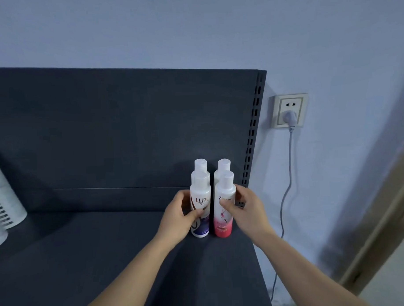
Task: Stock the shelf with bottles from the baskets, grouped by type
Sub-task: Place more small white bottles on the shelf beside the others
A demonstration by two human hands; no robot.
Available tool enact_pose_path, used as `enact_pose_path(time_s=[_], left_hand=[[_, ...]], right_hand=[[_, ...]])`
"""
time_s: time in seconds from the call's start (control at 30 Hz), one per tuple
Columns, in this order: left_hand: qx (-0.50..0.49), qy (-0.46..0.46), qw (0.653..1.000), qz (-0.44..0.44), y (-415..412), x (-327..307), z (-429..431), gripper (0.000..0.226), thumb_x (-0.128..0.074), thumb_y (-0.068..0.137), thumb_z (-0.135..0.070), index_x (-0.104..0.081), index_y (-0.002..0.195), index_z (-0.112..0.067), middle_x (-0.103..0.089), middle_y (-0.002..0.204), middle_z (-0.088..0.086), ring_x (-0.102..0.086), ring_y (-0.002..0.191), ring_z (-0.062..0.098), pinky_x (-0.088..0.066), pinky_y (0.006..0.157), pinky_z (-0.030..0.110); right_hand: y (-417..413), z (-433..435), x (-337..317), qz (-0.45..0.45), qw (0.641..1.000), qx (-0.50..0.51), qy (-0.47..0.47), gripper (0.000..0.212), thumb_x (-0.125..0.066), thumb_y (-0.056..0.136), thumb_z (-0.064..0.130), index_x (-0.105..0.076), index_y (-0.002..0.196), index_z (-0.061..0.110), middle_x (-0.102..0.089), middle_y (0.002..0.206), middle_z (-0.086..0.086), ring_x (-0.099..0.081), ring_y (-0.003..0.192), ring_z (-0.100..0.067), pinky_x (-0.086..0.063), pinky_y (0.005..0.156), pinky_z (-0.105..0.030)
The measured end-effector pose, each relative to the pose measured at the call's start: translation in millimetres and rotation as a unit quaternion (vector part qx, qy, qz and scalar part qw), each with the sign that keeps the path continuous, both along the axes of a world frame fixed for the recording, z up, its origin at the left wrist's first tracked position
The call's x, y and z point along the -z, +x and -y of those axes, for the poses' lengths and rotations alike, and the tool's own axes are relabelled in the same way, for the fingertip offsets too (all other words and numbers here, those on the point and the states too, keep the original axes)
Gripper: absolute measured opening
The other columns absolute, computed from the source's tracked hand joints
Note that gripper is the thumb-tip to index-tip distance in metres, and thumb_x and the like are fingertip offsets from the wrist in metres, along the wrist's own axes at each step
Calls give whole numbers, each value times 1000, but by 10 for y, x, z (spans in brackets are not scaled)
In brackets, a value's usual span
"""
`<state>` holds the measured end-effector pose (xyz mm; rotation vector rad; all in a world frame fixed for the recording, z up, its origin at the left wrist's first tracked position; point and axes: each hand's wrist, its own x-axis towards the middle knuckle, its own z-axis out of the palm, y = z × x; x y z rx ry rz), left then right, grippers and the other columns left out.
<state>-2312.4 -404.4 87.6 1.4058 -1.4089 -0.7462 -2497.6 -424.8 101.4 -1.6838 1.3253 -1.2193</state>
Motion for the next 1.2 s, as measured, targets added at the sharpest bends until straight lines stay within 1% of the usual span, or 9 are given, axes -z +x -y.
enact_pose_path(time_s=[0.27, 0.43, 0.53, 0.6, 0.7, 0.8, 0.9, 1.07, 1.2], left_hand=[[-15, -5, 999, 37, -47, 39, 69, 39, -69, 85, -11, -52, 117, -26, -61, 115, -10, -58, 107, 3, -42, 87, 16], [-20, -7, 998, 63, -47, 10, 24, 44, -70, 84, -14, -52, 123, -23, -60, 119, -7, -57, 109, 4, -43, 89, 19], [-21, -12, 995, 101, -22, -27, -67, 47, -72, 83, -18, -53, 125, -25, -59, 117, -8, -58, 109, 5, -47, 97, 30], [-27, -14, 986, 164, 30, -58, -166, 46, -69, 85, -19, -53, 127, -25, -56, 116, -7, -57, 110, 9, -48, 98, 34], [-46, 1, 954, 297, 181, -130, -353, 56, -62, 92, -28, -41, 142, -19, -48, 131, -3, -50, 120, 14, -44, 99, 30], [-79, 22, 915, 395, 397, -203, -590, 61, -56, 95, -35, -32, 149, -17, -42, 141, -2, -44, 127, 16, -40, 103, 28], [-119, 55, 876, 464, 643, -244, -905, 62, -54, 95, -39, -33, 148, -16, -45, 139, -1, -46, 124, 18, -39, 104, 29], [-202, 110, 801, 552, 1092, -264, -1536, 57, -54, 93, -43, -41, 141, -15, -49, 135, 1, -45, 127, 19, -27, 114, 33], [-272, 161, 760, 568, 1483, -286, -2094, 62, -52, 93, -48, -35, 143, -16, -46, 139, 2, -40, 132, 21, -28, 114, 35]], right_hand=[[18, 111, 78, -18, 999, 11, -25, 38, -72, 86, 22, -59, 121, 23, -64, 112, 4, -60, 102, -12, -46, 79, -17], [3, 72, 117, -44, 999, 14, -23, 59, -70, 85, 37, -45, 137, 27, -59, 126, 6, -56, 115, -13, -49, 98, -40], [-13, -41, 66, -64, 995, 40, -57, 74, -70, 86, 39, -33, 148, 21, -46, 141, 3, -45, 129, -13, -40, 106, -32], [-12, -143, -20, -83, 981, 79, -156, 64, -68, 90, 33, -39, 145, 15, -45, 140, -1, -44, 128, -15, -37, 104, -27], [97, -266, -149, -110, 942, 89, -305, 48, -60, 89, 31, -52, 131, 9, -55, 129, -6, -49, 118, -21, -38, 102, -30], [297, -394, -195, -144, 925, 34, -350, 43, -56, 87, 31, -59, 124, 9, -60, 123, -4, -52, 110, -21, -39, 98, -28], [560, -560, -165, -185, 920, -44, -343, 43, -60, 85, 31, -60, 125, 12, -60, 122, 0, -54, 111, -17, -38, 100, -25], [1126, -854, -33, -266, 900, -157, -307, 49, -69, 78, 31, -61, 124, 15, -61, 123, 0, -58, 112, -24, -51, 92, -41], [1611, -1164, -31, -324, 868, -263, -268, 55, -60, 91, 34, -46, 141, 19, -47, 141, 3, -41, 133, -20, -34, 112, -37]])
